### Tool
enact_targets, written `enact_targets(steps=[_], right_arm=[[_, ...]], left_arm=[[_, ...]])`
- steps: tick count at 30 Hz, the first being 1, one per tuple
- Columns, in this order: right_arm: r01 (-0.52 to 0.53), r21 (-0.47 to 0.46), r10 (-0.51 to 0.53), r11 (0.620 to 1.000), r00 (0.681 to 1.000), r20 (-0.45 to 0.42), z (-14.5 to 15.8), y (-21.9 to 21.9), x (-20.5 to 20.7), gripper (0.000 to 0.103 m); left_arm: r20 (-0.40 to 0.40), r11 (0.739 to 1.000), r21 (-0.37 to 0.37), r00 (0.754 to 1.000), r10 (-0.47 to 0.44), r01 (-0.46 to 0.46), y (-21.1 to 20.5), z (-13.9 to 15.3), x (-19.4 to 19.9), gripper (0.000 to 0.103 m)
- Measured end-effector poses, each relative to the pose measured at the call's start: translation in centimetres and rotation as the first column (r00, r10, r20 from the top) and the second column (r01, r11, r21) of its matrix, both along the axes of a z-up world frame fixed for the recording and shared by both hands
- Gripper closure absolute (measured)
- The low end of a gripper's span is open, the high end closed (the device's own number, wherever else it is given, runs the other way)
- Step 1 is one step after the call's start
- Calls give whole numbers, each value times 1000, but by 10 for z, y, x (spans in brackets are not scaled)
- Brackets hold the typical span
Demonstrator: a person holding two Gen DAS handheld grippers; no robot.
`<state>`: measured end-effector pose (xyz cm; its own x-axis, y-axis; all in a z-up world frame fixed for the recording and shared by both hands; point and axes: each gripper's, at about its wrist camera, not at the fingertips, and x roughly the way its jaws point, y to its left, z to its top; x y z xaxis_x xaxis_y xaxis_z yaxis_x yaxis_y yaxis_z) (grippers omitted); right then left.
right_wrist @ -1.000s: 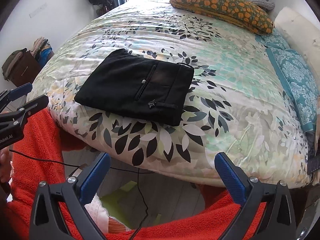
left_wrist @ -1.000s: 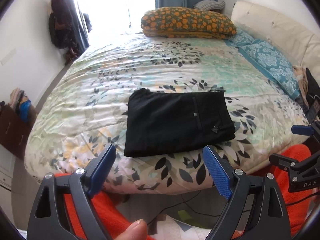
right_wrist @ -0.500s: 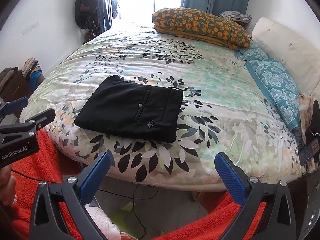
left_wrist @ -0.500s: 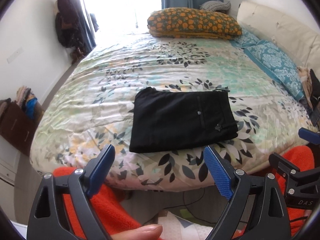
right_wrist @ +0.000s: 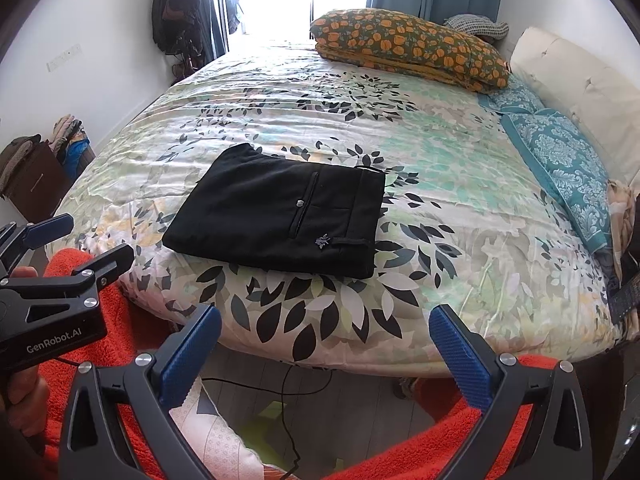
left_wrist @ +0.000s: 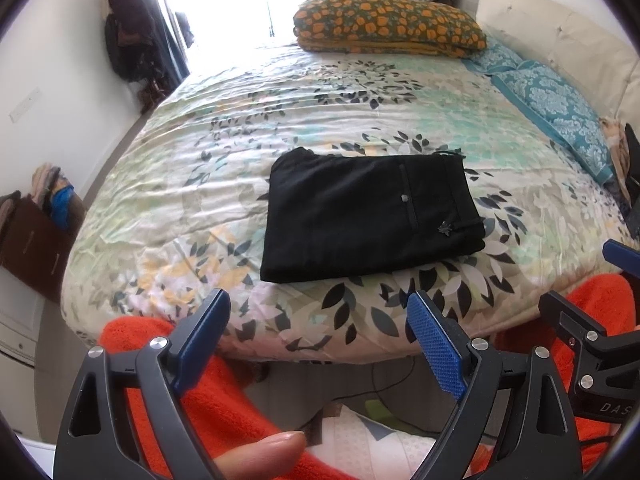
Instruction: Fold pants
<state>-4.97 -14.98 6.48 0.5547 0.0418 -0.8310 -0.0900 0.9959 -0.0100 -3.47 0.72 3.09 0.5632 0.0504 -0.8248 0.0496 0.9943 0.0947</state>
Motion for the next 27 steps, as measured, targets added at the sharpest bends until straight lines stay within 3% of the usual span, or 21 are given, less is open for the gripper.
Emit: enact_targets(steps=[9,27], right_arm=[[30,46,-31,998,999,11,4,-9,5,0],[10,-11,-9,1000,999,37,4,5,8,0]], left_arm=[[-17,998,22,998,56,-55,7,-6,4,11],[-8,998,21,998,56,-56,12,-4,5,11]])
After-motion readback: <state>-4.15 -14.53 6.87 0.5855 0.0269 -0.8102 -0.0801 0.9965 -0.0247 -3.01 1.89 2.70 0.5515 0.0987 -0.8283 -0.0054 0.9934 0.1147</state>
